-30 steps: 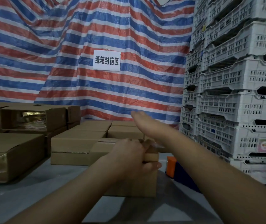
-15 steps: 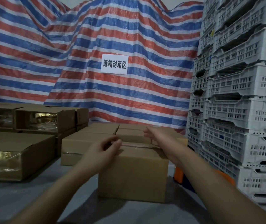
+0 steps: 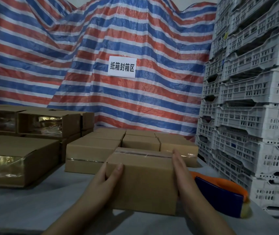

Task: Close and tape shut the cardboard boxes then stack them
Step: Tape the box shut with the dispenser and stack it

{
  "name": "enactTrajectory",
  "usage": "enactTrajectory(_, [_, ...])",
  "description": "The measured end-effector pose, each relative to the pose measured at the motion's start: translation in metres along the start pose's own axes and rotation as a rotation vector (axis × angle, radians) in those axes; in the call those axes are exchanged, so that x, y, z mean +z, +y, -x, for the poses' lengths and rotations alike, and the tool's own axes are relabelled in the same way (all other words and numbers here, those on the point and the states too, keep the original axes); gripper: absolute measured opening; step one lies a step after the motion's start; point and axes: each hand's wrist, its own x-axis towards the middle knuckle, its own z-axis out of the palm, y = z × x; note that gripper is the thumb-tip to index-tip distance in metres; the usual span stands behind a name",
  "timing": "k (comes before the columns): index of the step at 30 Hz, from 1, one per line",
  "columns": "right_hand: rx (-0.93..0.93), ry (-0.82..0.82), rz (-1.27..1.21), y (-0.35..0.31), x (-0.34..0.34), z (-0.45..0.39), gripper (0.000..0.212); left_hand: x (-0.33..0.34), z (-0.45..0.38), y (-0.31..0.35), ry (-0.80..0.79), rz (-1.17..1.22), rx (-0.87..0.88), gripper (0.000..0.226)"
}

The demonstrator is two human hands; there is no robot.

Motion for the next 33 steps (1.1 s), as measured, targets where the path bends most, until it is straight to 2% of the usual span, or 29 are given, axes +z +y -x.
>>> enactTrajectory(3, [0.066, -0.077, 0.090, 0.010, -0.003, 0.017, 0.112, 0.000, 0.002, 0.004, 0.026, -0.042, -0.014, 0.036])
enactTrajectory(5, [0.020, -0.119, 0.206, 0.012, -0.005, 0.023, 0.115, 0.002, 0.003, 0.006, 0.069, -0.076, -0.020, 0.036])
enactTrajectory(9, [0.001, -0.130, 0.358, -0.002, -0.003, 0.018, 0.088, 0.011, -0.008, 0.012, 0.165, -0.068, -0.038, 0.036])
enactTrajectory(13, [0.006, -0.009, 0.424, -0.019, -0.002, -0.012, 0.065, 0.017, -0.045, 0.030, 0.182, -0.149, -0.157, 0.049])
enactTrajectory(19, [0.236, 0.094, 0.528, -0.032, -0.004, -0.066, 0.081, 0.022, -0.089, 0.036, 0.125, -0.131, -0.334, 0.057])
enactTrajectory(24, [0.400, 0.080, 0.327, -0.029, -0.003, -0.078, 0.068, 0.018, -0.094, 0.021, 0.139, -0.104, -0.330, 0.062])
enactTrajectory(26, [0.387, 0.045, 0.193, -0.022, -0.006, -0.073, 0.056, 0.017, -0.094, 0.013, 0.171, -0.102, -0.294, 0.058])
enactTrajectory(29, [0.348, 0.023, 0.011, -0.007, -0.008, -0.066, 0.042, 0.013, -0.088, 0.003, 0.183, -0.221, -0.161, 0.037])
enactTrajectory(33, [0.277, 0.008, -0.142, 0.005, -0.001, -0.058, 0.045, 0.009, -0.076, 0.003, 0.201, -0.315, -0.047, 0.043])
